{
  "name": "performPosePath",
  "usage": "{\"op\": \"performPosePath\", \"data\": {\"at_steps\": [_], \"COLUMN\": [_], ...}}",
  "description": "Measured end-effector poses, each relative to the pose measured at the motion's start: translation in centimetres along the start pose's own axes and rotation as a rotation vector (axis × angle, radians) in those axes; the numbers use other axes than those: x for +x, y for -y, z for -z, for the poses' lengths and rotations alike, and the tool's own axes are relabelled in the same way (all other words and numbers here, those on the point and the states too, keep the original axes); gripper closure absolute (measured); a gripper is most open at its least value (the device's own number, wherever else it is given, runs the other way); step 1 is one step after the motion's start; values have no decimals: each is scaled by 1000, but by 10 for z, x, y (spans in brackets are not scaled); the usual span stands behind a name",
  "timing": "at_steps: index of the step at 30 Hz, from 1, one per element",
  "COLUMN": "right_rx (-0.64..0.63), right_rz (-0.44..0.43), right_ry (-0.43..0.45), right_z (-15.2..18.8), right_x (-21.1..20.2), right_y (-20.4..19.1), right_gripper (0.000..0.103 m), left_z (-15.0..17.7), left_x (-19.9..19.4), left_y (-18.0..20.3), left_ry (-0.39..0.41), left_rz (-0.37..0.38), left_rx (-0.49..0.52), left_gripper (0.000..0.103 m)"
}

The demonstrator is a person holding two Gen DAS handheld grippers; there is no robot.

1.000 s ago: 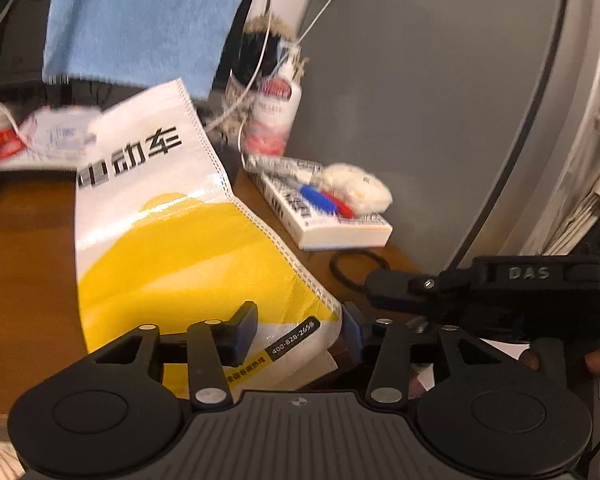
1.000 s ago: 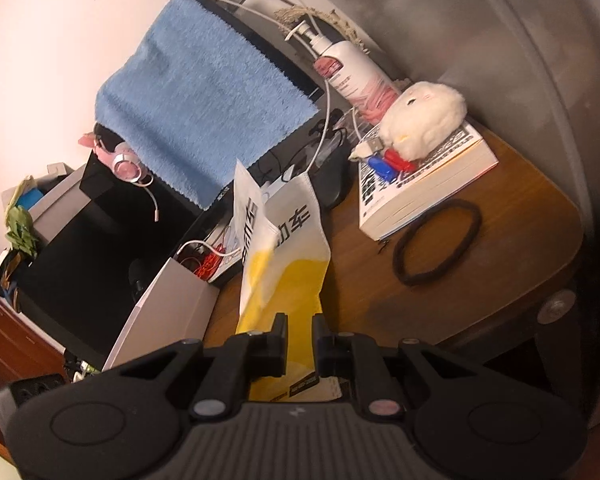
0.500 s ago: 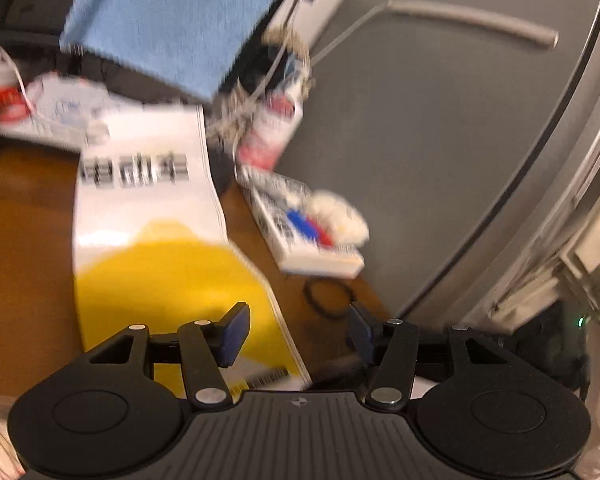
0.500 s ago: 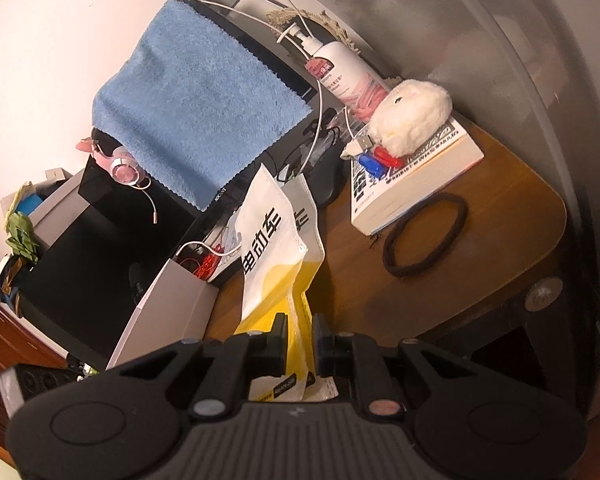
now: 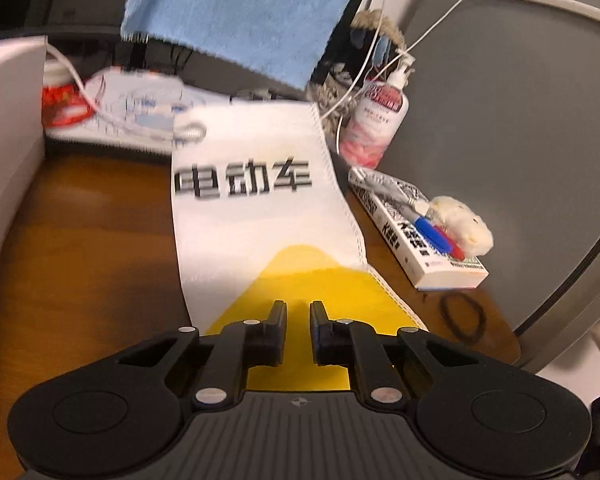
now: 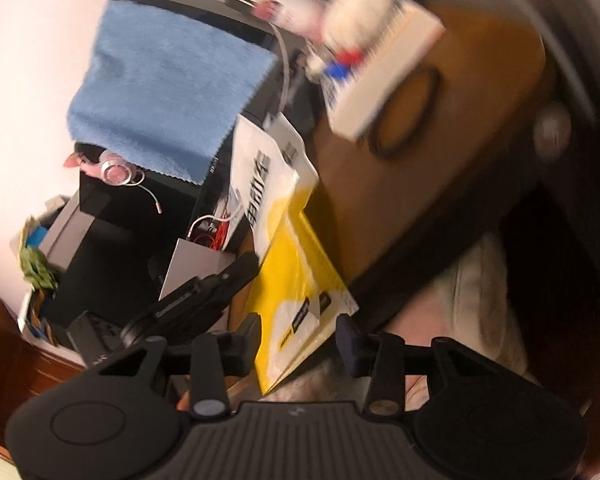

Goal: Fold shopping bag

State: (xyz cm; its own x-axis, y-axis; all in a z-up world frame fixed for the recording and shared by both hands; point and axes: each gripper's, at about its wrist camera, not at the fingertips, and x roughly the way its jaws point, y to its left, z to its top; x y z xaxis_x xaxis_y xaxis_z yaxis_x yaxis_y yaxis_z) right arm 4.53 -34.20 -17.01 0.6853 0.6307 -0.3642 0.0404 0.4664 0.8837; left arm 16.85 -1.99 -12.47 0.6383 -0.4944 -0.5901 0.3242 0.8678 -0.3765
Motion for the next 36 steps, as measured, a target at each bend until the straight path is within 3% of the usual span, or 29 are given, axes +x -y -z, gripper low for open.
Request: {"op": "performPosePath", "data": {"at_steps": [8, 13, 15, 16, 18, 24, 31, 36], "right_rx": [140, 158, 136, 124, 90, 38, 15, -9], "right_rz": [-76, -114, -118, -120, -135, -152, -106, -98], "right_ry": [-51, -64, -72, -76, -77, -9, 162, 158], "right_z": [17, 25, 26, 26, 25, 13, -26, -42], "right_x": [35, 54, 56, 56, 52, 32, 6, 7], "right_y": [15, 14, 10, 9, 3, -3, -4, -8], "right_gripper": [62, 63, 73, 84, 88, 95, 96, 92], "left_z": [3, 3, 3, 3, 4, 11, 25, 29], "left_x": [3, 3, 1, 1, 0, -3, -6, -5], "left_y": [-6, -7, -8, -8, -8, -2, 10, 11], "left_ry": [-12, -12, -13, -15, -19, -33, -56, -39], "left_rz": [-3, 2, -2, 1, 10, 37, 105, 96], "left_rx": [-29, -54, -48, -50, -52, -43, -48, -101], "left_gripper": [92, 92, 92, 92, 92, 92, 92, 93]}}
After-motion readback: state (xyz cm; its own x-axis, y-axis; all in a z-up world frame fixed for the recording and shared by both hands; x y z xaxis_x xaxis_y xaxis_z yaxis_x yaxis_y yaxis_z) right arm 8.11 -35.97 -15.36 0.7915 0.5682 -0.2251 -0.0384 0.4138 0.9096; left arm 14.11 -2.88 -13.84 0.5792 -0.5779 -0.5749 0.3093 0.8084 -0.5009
